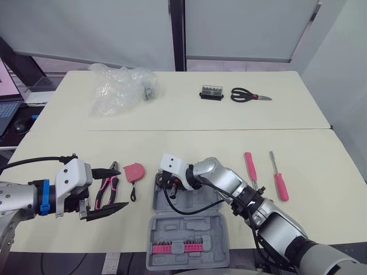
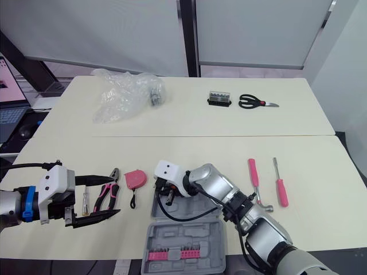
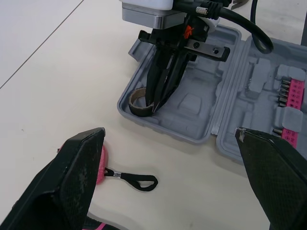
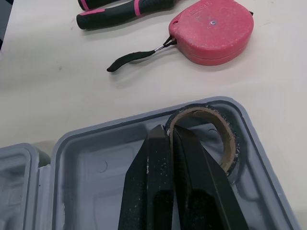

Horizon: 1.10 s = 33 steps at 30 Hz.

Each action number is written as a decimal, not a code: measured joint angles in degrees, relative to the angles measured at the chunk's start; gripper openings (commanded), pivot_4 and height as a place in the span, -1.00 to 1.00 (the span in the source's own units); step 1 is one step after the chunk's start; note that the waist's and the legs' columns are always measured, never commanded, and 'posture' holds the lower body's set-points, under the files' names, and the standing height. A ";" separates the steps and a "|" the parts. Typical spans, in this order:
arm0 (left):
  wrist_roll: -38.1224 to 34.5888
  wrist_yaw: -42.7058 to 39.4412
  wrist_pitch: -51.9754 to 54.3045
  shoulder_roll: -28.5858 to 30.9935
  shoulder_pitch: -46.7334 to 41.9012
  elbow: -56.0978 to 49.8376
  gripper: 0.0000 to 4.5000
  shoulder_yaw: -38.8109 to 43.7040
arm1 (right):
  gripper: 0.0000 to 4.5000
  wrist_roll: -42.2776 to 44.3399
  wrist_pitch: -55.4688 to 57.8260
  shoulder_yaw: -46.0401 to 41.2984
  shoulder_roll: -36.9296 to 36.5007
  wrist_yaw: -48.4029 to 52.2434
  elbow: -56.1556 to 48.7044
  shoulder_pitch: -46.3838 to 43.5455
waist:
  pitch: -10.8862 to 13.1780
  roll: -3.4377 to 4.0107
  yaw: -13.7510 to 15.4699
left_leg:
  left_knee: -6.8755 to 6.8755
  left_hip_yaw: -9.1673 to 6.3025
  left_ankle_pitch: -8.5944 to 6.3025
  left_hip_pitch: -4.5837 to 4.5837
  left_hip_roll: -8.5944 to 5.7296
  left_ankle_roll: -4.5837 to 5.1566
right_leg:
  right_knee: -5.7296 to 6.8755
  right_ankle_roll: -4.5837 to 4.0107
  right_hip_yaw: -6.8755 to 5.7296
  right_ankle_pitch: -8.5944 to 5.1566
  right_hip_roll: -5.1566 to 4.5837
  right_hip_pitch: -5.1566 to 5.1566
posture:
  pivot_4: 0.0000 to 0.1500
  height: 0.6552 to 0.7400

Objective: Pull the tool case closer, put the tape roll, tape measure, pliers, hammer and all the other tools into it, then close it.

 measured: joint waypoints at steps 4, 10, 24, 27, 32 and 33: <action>0.12 0.01 -0.01 0.00 0.02 0.00 1.00 0.00 | -1.00 -0.81 -1.01 -0.02 0.35 0.11 1.05 0.00 | 0.00 0.00 0.00 | 0.00 0.00 0.00 0.01 0.00 0.00 | 0.00 0.00 0.00 0.00 0.00 0.00 | 1.00 1.00; 0.47 0.00 -0.10 0.00 -0.07 0.00 1.00 -0.01 | -1.00 -1.45 -1.86 -0.24 1.09 0.39 2.12 -0.07 | 0.00 -0.01 -0.03 | 0.00 0.00 0.00 0.03 0.00 0.00 | 0.01 0.00 0.01 0.00 0.00 0.01 | 1.00 1.00; 1.09 -0.03 -0.38 -0.01 -0.12 0.03 1.00 -0.01 | -1.00 -0.96 0.94 -2.79 2.00 1.37 2.60 -0.98 | 0.00 0.00 -0.07 | -0.01 0.00 0.00 0.02 0.00 0.00 | 0.01 0.00 0.00 0.00 0.00 0.00 | 1.00 1.00; 1.12 -0.03 -0.50 -0.01 -0.12 0.05 1.00 -0.01 | -1.00 -0.61 1.21 -3.62 2.06 1.55 3.09 -2.05 | 0.00 0.00 -0.07 | -0.01 0.00 0.00 0.02 0.00 0.00 | 0.01 0.00 0.00 0.00 0.00 0.00 | 1.00 1.00; 1.19 -0.04 -1.02 -0.01 -0.08 0.11 1.00 -0.01 | -1.00 -0.14 1.19 -4.61 2.23 2.32 4.29 -2.31 | 0.00 0.00 -0.07 | -0.02 0.00 0.00 0.02 0.00 0.00 | 0.00 0.00 0.00 0.00 0.00 0.00 | 1.00 1.00; 1.20 -0.04 -1.11 -0.01 -0.07 0.12 1.00 -0.01 | -1.00 -0.13 1.19 -4.63 2.23 2.40 4.47 -2.31 | 0.00 0.01 -0.07 | -0.02 0.00 0.00 0.02 0.00 0.00 | 0.00 0.00 0.00 0.00 0.00 0.00 | 1.00 1.00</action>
